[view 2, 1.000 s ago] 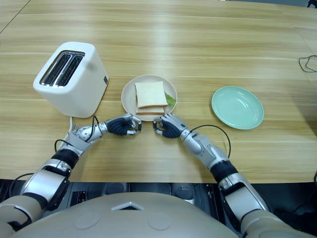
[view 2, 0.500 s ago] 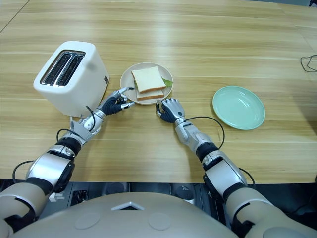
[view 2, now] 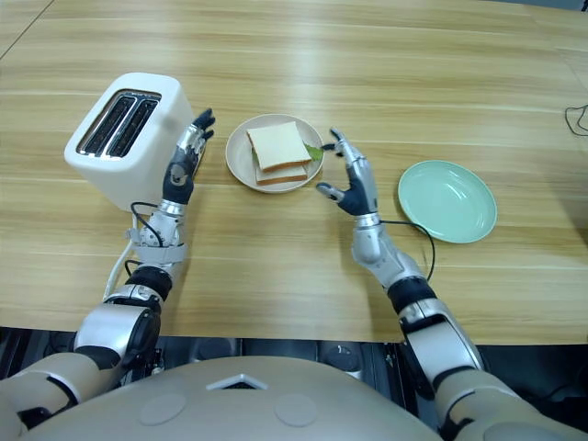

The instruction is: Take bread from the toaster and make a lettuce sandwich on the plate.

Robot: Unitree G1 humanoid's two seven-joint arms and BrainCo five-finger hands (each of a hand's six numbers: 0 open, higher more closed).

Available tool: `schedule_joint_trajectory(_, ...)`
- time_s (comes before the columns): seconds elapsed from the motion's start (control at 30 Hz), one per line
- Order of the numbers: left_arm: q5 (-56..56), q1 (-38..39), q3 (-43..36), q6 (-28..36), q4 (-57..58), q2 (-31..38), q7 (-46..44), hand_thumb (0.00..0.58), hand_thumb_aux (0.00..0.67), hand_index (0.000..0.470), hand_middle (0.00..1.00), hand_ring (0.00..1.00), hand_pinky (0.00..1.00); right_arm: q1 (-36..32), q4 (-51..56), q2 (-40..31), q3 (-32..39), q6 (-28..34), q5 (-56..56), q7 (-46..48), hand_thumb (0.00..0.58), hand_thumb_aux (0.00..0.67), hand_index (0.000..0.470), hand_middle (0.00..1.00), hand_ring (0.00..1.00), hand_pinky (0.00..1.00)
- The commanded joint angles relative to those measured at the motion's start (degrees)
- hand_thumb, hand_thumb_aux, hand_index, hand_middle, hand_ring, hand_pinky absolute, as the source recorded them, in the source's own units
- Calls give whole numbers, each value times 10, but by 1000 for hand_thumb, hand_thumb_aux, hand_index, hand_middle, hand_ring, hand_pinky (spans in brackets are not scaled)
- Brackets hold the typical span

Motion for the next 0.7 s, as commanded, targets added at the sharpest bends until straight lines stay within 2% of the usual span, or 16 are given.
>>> schedule_joint_trajectory(0.03, 2, 34, -3, 12, -87, -7, -5, 0, 0, 0, 0, 0, 0, 29, -73, 6, -24, 4, 50, 57, 0, 0, 0, 0, 0, 0)
schedule_joint_trajectory(0.2, 13, 51, 3, 34, -119, -15, -1, 0, 0, 0, 0, 0, 0, 40, -83, 27, -36, 13, 71, 105, 0, 0, 0, 0, 0, 0)
schedule_joint_trajectory(0.7, 7, 49, 12, 62, -112, -20, -12, 0, 0, 0, 0, 0, 0, 29, -60, 64, -77, 15, 86, 155, 0, 0, 0, 0, 0, 0)
